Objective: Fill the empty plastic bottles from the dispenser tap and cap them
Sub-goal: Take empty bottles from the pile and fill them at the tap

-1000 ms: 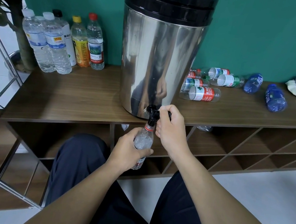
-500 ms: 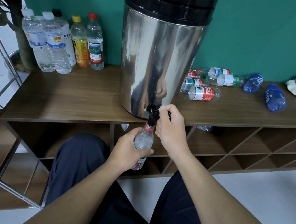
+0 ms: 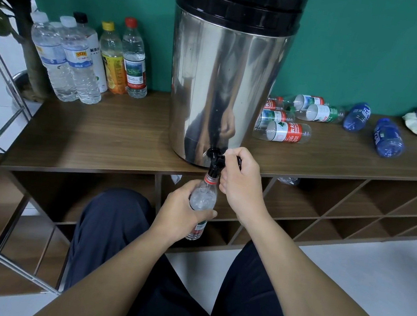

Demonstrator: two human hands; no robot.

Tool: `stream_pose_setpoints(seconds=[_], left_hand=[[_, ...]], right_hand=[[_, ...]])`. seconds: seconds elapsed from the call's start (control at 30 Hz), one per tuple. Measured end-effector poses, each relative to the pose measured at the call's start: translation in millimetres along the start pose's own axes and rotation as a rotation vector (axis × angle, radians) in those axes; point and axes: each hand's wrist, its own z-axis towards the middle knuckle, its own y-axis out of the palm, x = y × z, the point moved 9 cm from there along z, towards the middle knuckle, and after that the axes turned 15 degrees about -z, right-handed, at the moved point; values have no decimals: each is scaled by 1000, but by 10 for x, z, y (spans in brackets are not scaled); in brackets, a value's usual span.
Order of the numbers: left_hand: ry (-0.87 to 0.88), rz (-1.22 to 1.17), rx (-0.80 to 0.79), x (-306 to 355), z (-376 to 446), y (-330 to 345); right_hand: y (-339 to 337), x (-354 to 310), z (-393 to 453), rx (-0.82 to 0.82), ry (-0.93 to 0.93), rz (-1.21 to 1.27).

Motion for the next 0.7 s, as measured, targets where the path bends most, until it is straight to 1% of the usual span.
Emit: stream_pose_setpoints(seconds=[0.7], left_hand=[[11,1,7,14,-4,-4]], right_hand=[[-11,-2,2,15,-9,-31]])
